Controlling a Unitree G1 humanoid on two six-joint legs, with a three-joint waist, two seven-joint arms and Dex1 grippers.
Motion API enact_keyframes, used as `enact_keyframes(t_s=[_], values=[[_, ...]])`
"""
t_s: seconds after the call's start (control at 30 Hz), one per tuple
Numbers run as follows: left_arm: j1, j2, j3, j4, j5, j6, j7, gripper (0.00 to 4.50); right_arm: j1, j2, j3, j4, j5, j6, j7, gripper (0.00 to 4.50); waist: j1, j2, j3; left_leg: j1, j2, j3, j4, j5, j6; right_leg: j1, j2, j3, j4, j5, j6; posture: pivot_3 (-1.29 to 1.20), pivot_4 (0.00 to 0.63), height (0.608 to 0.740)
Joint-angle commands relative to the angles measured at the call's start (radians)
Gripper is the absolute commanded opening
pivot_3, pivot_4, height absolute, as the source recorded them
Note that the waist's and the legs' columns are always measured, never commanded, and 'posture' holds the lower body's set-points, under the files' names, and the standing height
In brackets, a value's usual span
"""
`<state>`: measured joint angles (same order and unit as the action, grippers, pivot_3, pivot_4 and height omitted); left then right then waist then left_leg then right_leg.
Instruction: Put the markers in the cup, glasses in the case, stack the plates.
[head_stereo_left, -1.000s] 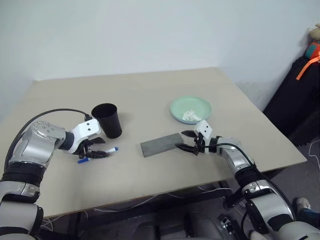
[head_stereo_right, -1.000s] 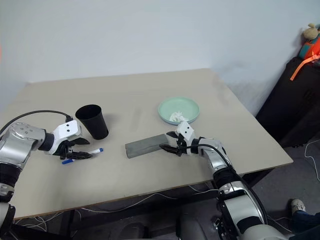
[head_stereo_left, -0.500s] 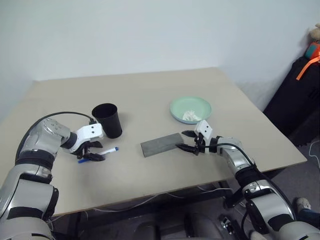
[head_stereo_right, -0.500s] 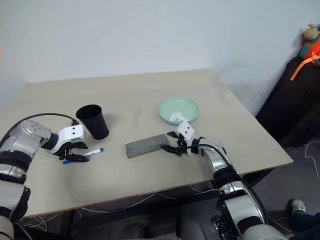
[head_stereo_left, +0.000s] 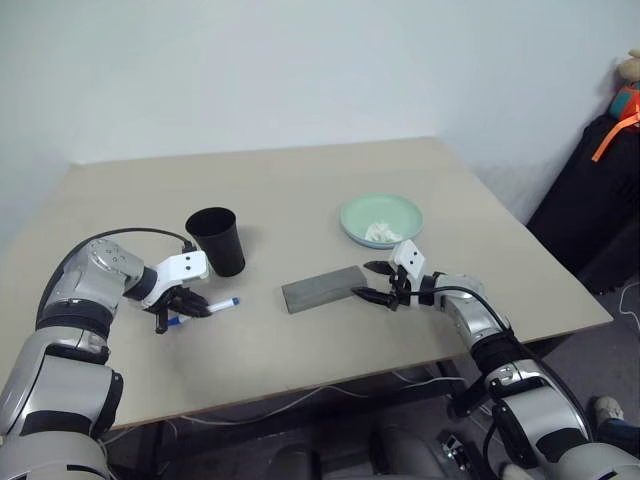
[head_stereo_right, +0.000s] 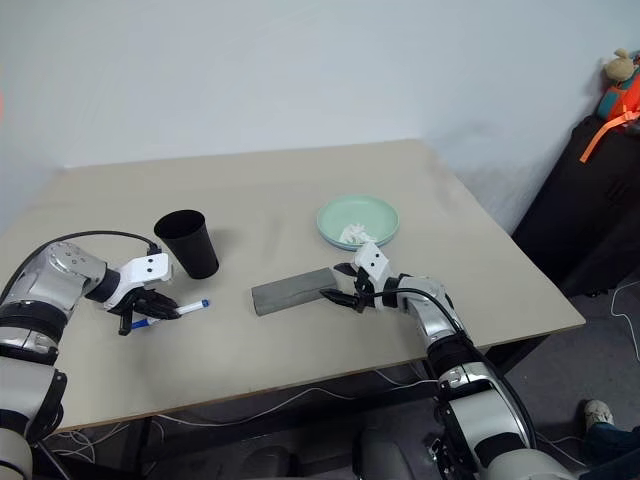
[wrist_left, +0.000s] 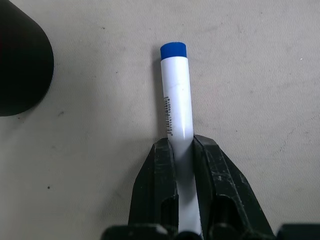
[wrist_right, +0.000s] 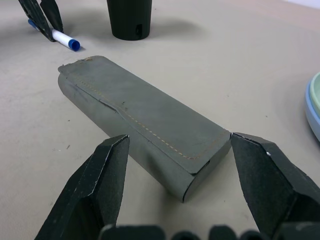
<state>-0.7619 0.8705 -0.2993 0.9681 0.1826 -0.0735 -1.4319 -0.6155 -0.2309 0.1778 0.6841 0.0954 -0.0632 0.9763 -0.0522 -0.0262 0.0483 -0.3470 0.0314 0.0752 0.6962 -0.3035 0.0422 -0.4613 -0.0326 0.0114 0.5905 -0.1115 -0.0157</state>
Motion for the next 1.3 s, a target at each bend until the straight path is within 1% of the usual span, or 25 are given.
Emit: enact_keyframes(t_s=[0.03, 0.07, 0.1, 0.17, 0.2, 0.27, 0.3, 0.37, 0.4, 0.5, 0.57, 0.63, 0.73, 0.8, 0.97, 1.17, 1.23, 1.27, 1.3], values=[[0.022, -0.010, 0.061, -0.082, -0.071, 0.006, -0.028, 0.08, -0.013, -0.010, -0.011, -0.047, 0.005, 0.000, 0.006, 3.49, 0.001, 0.000, 0.000, -0.001, 0.000, 0.000, 0.000, 0.000, 0.000, 0.000, 0.000, 0.000, 0.000, 0.000, 0.000, 0.00, 0.000, 0.720], [0.028, -0.011, 0.072, -0.096, -0.080, 0.013, -0.029, 0.08, -0.013, -0.011, -0.011, -0.048, 0.005, 0.001, 0.007, 3.49, 0.001, 0.000, 0.000, -0.002, 0.000, 0.000, 0.000, 0.000, 0.000, -0.001, 0.000, 0.000, 0.000, 0.000, 0.000, 0.00, 0.000, 0.720], [0.035, -0.030, 0.122, -0.151, -0.143, 0.055, -0.029, 0.08, -0.013, -0.012, -0.011, -0.048, 0.005, 0.003, 0.008, 3.49, 0.001, 0.000, 0.000, -0.004, 0.000, -0.001, 0.000, 0.000, 0.000, -0.002, -0.001, 0.000, -0.001, 0.000, 0.000, 0.00, 0.000, 0.720], [0.050, -0.052, 0.183, -0.229, -0.218, 0.117, -0.028, 0.08, -0.011, -0.013, -0.010, -0.052, 0.004, 0.005, 0.011, 3.49, 0.003, -0.001, 0.000, -0.009, 0.000, -0.002, 0.001, 0.000, 0.001, -0.005, -0.001, -0.001, -0.001, 0.000, 0.001, 0.00, 0.000, 0.720], [0.059, -0.055, 0.198, -0.257, -0.234, 0.137, -0.026, 0.08, -0.010, -0.014, -0.010, -0.053, 0.004, 0.005, 0.011, 3.49, 0.004, -0.001, 0.000, -0.013, 0.000, -0.003, 0.003, 0.000, 0.001, -0.007, -0.001, -0.001, -0.001, 0.001, 0.003, 0.00, 0.000, 0.720], [0.075, -0.053, 0.205, -0.292, -0.241, 0.162, -0.021, 0.08, -0.010, -0.014, -0.010, -0.054, 0.005, 0.006, 0.011, 3.49, 0.000, -0.001, 0.000, -0.015, -0.002, -0.002, 0.005, -0.001, 0.002, -0.009, -0.001, 0.000, -0.001, 0.001, 0.004, 0.00, 0.000, 0.720], [0.082, -0.076, 0.265, -0.366, -0.323, 0.217, -0.007, 0.08, -0.009, -0.015, -0.008, -0.054, 0.004, 0.007, 0.014, 3.49, -0.002, -0.001, 0.000, -0.015, -0.003, -0.002, 0.005, -0.001, 0.002, -0.009, -0.001, 0.000, -0.001, 0.001, 0.004, 0.00, 0.000, 0.720], [0.067, -0.137, 0.393, -0.481, -0.465, 0.317, 0.088, 0.08, -0.012, -0.016, -0.003, -0.051, 0.003, 0.010, 0.021, 3.49, -0.001, -0.002, 0.000, -0.014, -0.002, -0.001, 0.005, -0.001, 0.002, -0.009, -0.001, 0.001, 0.000, 0.001, 0.004, 0.00, 0.000, 0.720], [0.067, -0.156, 0.431, -0.519, -0.501, 0.346, 0.123, 0.08, -0.014, -0.017, -0.001, -0.050, 0.003, 0.011, 0.024, 3.49, -0.001, -0.002, 0.000, -0.014, -0.002, -0.002, 0.005, -0.001, 0.002, -0.009, 0.000, 0.000, 0.000, 0.001, 0.004, 0.00, 0.000, 0.720], [0.060, -0.199, 0.504, -0.566, -0.546, 0.359, 0.238, 0.08, -0.020, -0.015, 0.002, -0.045, 0.002, 0.012, 0.026, 3.49, -0.002, -0.001, 0.000, -0.013, -0.002, -0.003, 0.005, -0.001, 0.002, -0.007, 0.000, 0.000, 0.000, 0.001, 0.004, 0.00, 0.000, 0.720], [0.040, -0.235, 0.565, -0.571, -0.572, 0.327, 0.344, 0.08, -0.027, -0.014, 0.003, -0.042, 0.002, 0.012, 0.028, 3.49, -0.003, -0.001, 0.000, -0.011, -0.002, -0.003, 0.005, -0.001, 0.002, -0.006, 0.001, 0.000, 0.001, 0.001, 0.004, 0.00, 0.000, 0.720], [0.020, -0.264, 0.603, -0.543, -0.541, 0.258, 0.491, 0.08, -0.032, -0.014, 0.003, -0.038, 0.001, 0.011, 0.031, 3.49, -0.001, -0.001, 0.000, -0.008, -0.002, -0.003, 0.005, -0.001, 0.002, -0.003, 0.001, 0.000, 0.000, 0.001, 0.004, 0.00, 0.000, 0.720], [0.022, -0.274, 0.611, -0.492, -0.475, 0.138, 0.630, 0.08, -0.035, -0.014, 0.004, -0.036, 0.001, 0.010, 0.034, 3.49, -0.001, -0.001, 0.000, -0.004, -0.002, -0.003, 0.005, -0.001, 0.002, 0.000, 0.001, 0.000, 0.000, 0.001, 0.004, 0.00, 0.000, 0.720], [0.029, -0.275, 0.610, -0.459, -0.444, 0.067, 0.693, 0.08, -0.035, -0.014, 0.004, -0.035, 0.001, 0.010, 0.036, 3.49, -0.001, -0.001, 0.000, -0.002, -0.002, -0.003, 0.005, -0.001, 0.002, 0.002, 0.000, 0.000, 0.000, 0.001, 0.004, 0.00, 0.000, 0.720], [0.040, -0.271, 0.595, -0.396, -0.405, -0.031, 0.760, 0.08, -0.036, -0.013, 0.005, -0.035, 0.000, 0.010, 0.037, 3.49, 0.001, -0.001, 0.000, -0.003, -0.002, -0.002, 0.005, -0.001, 0.001, 0.001, 0.000, 0.000, 0.000, 0.001, 0.004, 0.00, 0.000, 0.720], [0.056, -0.288, 0.582, -0.336, -0.394, -0.056, 0.784, 0.08, -0.031, -0.005, 0.007, -0.040, 0.000, 0.010, 0.033, 3.49, 0.000, -0.001, 0.000, -0.003, -0.002, -0.002, 0.004, -0.001, 0.001, 0.001, 0.000, 0.000, 0.000, 0.001, 0.004, 0.00, 0.000, 0.720], [0.061, -0.293, 0.581, -0.323, -0.397, -0.056, 0.784, 0.78, -0.030, -0.003, 0.007, -0.040, 0.001, 0.010, 0.032, 3.49, 0.000, -0.001, 0.000, -0.003, -0.002, -0.002, 0.004, -0.001, 0.001, 0.001, 0.000, 0.000, 0.000, 0.001, 0.004, 0.00, 0.000, 0.720], [0.063, -0.295, 0.579, -0.317, -0.396, -0.058, 0.785, 0.99, -0.030, -0.002, 0.006, -0.038, 0.001, 0.009, 0.032, 3.49, 0.000, -0.001, 0.000, -0.003, -0.002, -0.002, 0.004, -0.001, 0.001, 0.001, 0.000, 0.000, 0.000, 0.001, 0.004, 0.00, 0.000, 0.720], [0.063, -0.297, 0.578, -0.311, -0.398, -0.058, 0.784, 1.35, -0.032, -0.001, 0.006, -0.036, 0.000, 0.008, 0.031, 3.49, 0.000, -0.001, 0.000, -0.003, -0.002, -0.002, 0.004, -0.001, 0.001, 0.001, 0.000, -0.001, 0.000, 0.001, 0.004, 0.00, 0.000, 0.720]])
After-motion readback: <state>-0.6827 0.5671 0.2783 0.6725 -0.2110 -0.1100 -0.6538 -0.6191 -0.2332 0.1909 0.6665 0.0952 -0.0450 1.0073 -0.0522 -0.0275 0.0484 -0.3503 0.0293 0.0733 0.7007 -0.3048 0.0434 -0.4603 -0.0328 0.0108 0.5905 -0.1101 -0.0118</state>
